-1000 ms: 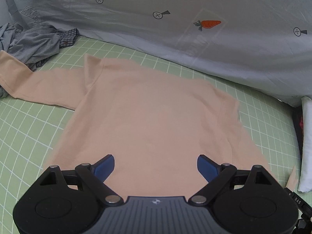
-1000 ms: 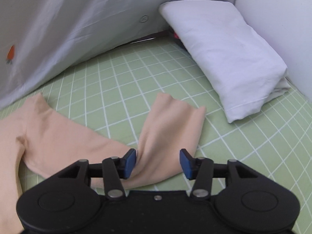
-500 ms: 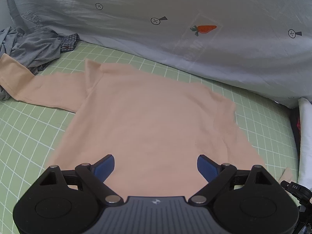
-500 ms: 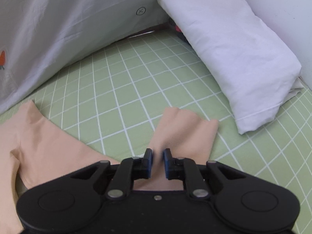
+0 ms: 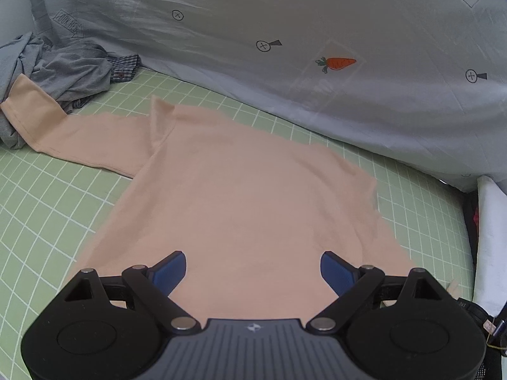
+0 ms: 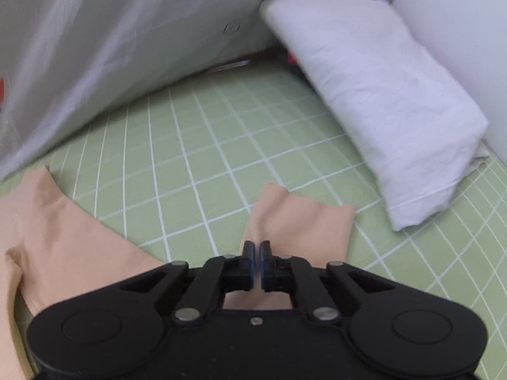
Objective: Fold clothes
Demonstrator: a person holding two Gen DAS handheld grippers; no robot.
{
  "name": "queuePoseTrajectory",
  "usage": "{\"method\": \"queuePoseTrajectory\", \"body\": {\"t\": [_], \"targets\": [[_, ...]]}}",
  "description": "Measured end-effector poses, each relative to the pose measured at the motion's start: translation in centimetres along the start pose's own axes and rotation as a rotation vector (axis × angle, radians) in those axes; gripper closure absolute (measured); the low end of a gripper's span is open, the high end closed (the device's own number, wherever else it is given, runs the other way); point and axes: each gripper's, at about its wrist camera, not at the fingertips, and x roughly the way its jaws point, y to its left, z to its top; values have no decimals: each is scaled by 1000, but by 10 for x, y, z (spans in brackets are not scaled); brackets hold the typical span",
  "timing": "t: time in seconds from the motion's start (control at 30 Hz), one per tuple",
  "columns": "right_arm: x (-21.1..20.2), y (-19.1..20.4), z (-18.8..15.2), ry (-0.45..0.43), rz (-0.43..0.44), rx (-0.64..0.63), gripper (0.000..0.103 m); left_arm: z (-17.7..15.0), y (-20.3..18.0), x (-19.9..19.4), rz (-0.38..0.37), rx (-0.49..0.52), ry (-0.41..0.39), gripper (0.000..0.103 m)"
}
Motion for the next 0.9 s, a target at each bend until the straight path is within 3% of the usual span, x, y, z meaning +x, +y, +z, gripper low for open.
{"method": "queuePoseTrajectory", "body": {"t": [0.13, 0.2, 0.4, 0.5, 0.57, 0.67, 0.7, 0.8, 0.83, 0.9], "targets": [[-57, -21, -18, -159, 28, 23, 99, -8, 6, -13, 1, 17, -24, 11], [-84, -29, -35, -196, 31, 42, 99, -14, 9, -18, 11, 33, -30, 11], [-110, -60, -99, -43, 58, 148, 96, -46, 23, -28, 18, 64, 3, 11], [-115, -74, -117, 10, 83, 220, 72, -65, 32, -35, 15, 63, 33, 11], [-119, -80, -120, 0, 71, 244, 49, -76, 37, -42, 16, 59, 42, 11], [-113, -92, -116, -3, 68, 331, 33, -81, 41, -54, 29, 51, 25, 11], [-109, -96, -114, 3, 51, 363, 32, -83, 42, -57, 35, 47, 16, 11], [-94, -102, -109, 17, -7, 366, 34, -86, 47, -65, 56, 29, 5, 11], [-89, -103, -106, 35, -18, 351, 46, -87, 49, -67, 65, 25, 5, 11], [-85, -98, -102, 55, -39, 266, 78, -90, 52, -71, 84, 20, 9, 11]]}}
